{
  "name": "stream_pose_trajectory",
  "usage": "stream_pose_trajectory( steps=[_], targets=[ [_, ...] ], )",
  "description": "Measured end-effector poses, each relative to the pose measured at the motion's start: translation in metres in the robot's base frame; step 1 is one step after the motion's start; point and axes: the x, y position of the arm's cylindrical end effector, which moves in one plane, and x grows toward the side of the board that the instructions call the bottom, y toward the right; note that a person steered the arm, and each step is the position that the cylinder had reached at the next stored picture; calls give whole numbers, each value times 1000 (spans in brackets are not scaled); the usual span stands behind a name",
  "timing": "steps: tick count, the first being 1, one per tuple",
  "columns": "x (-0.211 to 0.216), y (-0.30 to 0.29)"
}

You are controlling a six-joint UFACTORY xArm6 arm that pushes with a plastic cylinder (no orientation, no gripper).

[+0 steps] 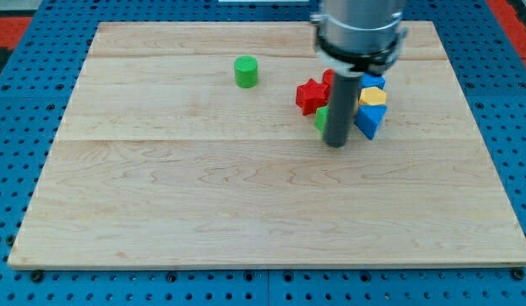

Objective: Move the green circle closer to the group of blocks

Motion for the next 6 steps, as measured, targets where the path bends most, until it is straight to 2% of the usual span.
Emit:
stream_pose_trajectory(
  steps=[1, 2, 4, 5, 6],
  targets=[
    [22, 22],
    [84, -73],
    [-61, -221],
    [-132, -231],
    [-150, -149]
  ],
)
